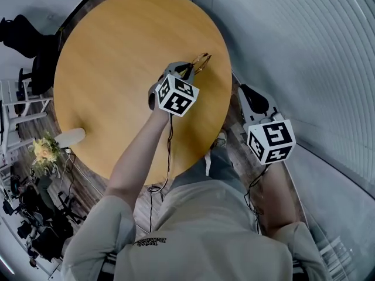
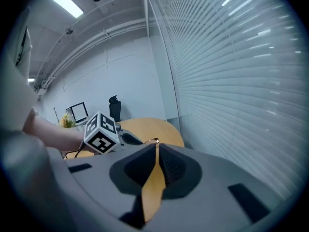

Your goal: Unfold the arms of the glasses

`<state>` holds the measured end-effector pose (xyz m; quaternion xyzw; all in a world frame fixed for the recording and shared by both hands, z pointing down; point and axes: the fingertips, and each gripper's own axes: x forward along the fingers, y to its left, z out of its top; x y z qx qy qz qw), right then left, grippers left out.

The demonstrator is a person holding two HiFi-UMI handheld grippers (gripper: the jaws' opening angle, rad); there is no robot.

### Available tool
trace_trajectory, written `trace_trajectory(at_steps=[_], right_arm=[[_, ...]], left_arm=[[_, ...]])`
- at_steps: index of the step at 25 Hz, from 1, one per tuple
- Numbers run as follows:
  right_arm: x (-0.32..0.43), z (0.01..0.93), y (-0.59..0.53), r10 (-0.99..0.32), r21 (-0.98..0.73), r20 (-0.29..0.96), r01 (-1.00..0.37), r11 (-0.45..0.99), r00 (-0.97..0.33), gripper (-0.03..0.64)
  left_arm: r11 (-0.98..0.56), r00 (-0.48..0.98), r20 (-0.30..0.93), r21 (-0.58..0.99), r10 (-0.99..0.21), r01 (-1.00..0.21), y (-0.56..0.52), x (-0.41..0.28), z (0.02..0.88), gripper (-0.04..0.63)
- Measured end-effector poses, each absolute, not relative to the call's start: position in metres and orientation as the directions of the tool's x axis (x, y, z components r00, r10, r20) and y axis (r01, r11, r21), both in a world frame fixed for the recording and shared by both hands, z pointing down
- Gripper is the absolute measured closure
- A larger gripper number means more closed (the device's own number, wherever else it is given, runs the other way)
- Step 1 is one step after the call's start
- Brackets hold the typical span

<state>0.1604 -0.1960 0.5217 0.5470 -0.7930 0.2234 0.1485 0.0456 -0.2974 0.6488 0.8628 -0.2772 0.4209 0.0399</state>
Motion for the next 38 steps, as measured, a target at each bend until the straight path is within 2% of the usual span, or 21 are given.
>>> trace_trajectory(at_steps=[8, 12, 16, 23, 27, 33, 38], right_arm=[[0.164, 0.456, -0.193, -0.867, -0.144, 0.367, -0.942, 0.303, -0.336, 0.577], [0.151, 0.415, -0.185, -0.890, -0.113, 0.304, -0.940, 0.322, -0.341, 0.577], [0.130, 0.370, -0.171, -0.885, -0.164, 0.219, -0.910, 0.381, -0.410, 0.577], [0.119, 0.284, -0.146, -0.896, -0.087, 0.074, -0.898, 0.432, -0.438, 0.577], [0.110, 0.247, -0.136, -0.895, -0.041, 0.011, -0.894, 0.446, -0.446, 0.577], [0.094, 0.216, -0.119, -0.884, 0.041, -0.036, -0.884, 0.466, -0.467, 0.577], [0.087, 0.199, -0.103, -0.866, 0.079, -0.066, -0.867, 0.491, -0.496, 0.577]], left_arm=[[-0.794, 0.597, 0.604, -0.101, -0.528, -0.599, -0.277, 0.042, 0.559, 0.551], [-0.764, 0.653, 0.465, -0.086, -0.598, -0.640, -0.270, 0.028, 0.488, 0.552], [-0.729, 0.678, 0.342, -0.034, -0.651, -0.683, -0.259, 0.008, 0.434, 0.552], [-0.683, 0.659, 0.207, -0.067, -0.723, -0.727, -0.236, -0.015, 0.372, 0.552], [-0.667, 0.659, 0.135, -0.029, -0.740, -0.744, -0.221, -0.031, 0.334, 0.552], [-0.677, 0.680, 0.029, 0.078, -0.732, -0.732, -0.197, -0.051, 0.287, 0.552], [-0.662, 0.661, -0.036, 0.089, -0.749, -0.745, -0.179, -0.065, 0.258, 0.552]])
